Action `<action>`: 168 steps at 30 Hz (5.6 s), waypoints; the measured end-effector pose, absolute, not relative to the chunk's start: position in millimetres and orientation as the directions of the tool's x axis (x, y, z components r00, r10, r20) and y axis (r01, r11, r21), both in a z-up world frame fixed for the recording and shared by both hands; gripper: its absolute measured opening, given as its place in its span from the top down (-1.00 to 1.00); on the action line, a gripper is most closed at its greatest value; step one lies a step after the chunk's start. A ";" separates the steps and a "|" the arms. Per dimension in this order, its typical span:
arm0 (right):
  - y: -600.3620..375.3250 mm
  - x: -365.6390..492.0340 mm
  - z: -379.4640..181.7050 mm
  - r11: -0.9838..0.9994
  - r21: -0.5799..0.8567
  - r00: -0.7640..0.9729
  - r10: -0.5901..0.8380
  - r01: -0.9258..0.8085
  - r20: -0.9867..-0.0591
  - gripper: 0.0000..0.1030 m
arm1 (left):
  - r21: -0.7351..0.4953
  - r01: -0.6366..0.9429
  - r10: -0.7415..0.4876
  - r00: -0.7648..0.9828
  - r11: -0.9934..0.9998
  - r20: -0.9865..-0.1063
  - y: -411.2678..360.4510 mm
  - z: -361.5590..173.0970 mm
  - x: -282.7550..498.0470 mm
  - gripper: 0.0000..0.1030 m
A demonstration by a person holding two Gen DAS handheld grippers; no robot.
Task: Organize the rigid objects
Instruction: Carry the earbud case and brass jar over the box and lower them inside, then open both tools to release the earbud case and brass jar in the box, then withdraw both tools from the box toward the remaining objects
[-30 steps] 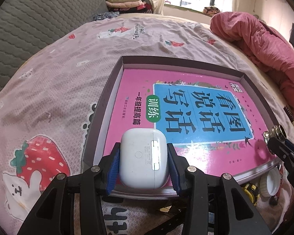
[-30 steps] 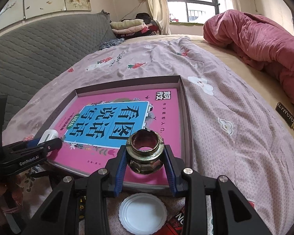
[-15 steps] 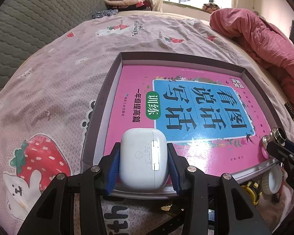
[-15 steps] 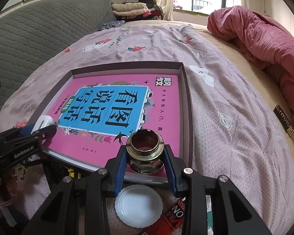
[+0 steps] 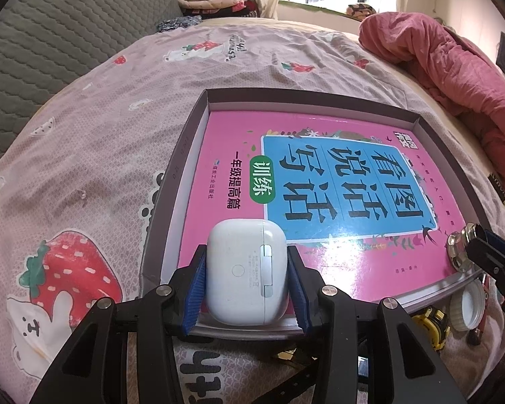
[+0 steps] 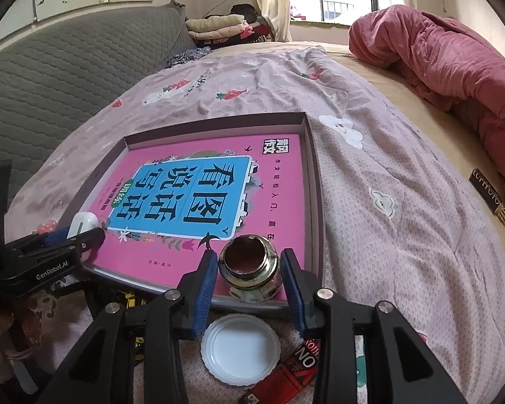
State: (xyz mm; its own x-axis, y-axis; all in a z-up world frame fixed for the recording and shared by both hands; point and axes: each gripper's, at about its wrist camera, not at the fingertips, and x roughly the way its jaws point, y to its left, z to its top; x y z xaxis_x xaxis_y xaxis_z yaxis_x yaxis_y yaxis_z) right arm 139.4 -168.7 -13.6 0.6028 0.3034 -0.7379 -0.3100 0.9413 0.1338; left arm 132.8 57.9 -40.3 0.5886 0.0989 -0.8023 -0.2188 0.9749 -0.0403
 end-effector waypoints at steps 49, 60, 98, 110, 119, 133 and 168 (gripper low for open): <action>-189.9 108.5 1.8 0.931 0.168 0.663 0.351 -0.325 -0.661 -0.07 | -0.073 -0.249 0.097 0.608 0.966 -0.788 65.1 -30.1 119.8 -0.08; -191.4 109.3 0.8 0.933 0.166 0.665 0.345 -0.318 -0.662 -0.07 | -0.107 -0.253 0.089 0.657 0.962 -0.749 70.3 -7.8 100.9 -0.21; -197.1 68.7 20.3 0.930 0.147 0.675 0.348 -0.337 -0.651 -0.08 | -0.151 -0.185 0.029 0.718 0.971 -0.696 46.5 43.4 48.7 -0.35; -202.6 57.2 23.4 0.931 0.153 0.667 0.346 -0.332 -0.660 -0.08 | -0.150 -0.153 0.005 0.717 0.977 -0.697 37.0 47.7 35.5 -0.35; -206.2 50.5 22.7 0.933 0.157 0.655 0.342 -0.324 -0.674 -0.08 | -0.150 -0.149 0.002 0.716 0.977 -0.698 37.2 51.1 26.5 -0.35; -208.5 46.2 18.0 0.939 0.169 0.628 0.327 -0.299 -0.706 -0.08 | -0.153 -0.125 -0.019 0.713 0.980 -0.701 30.5 56.3 17.6 -0.35; -187.9 55.1 -6.5 0.922 0.124 0.564 0.327 -0.368 -0.758 -0.08 | -0.146 -0.032 -0.091 0.646 0.989 -0.758 -11.0 29.7 21.5 -0.35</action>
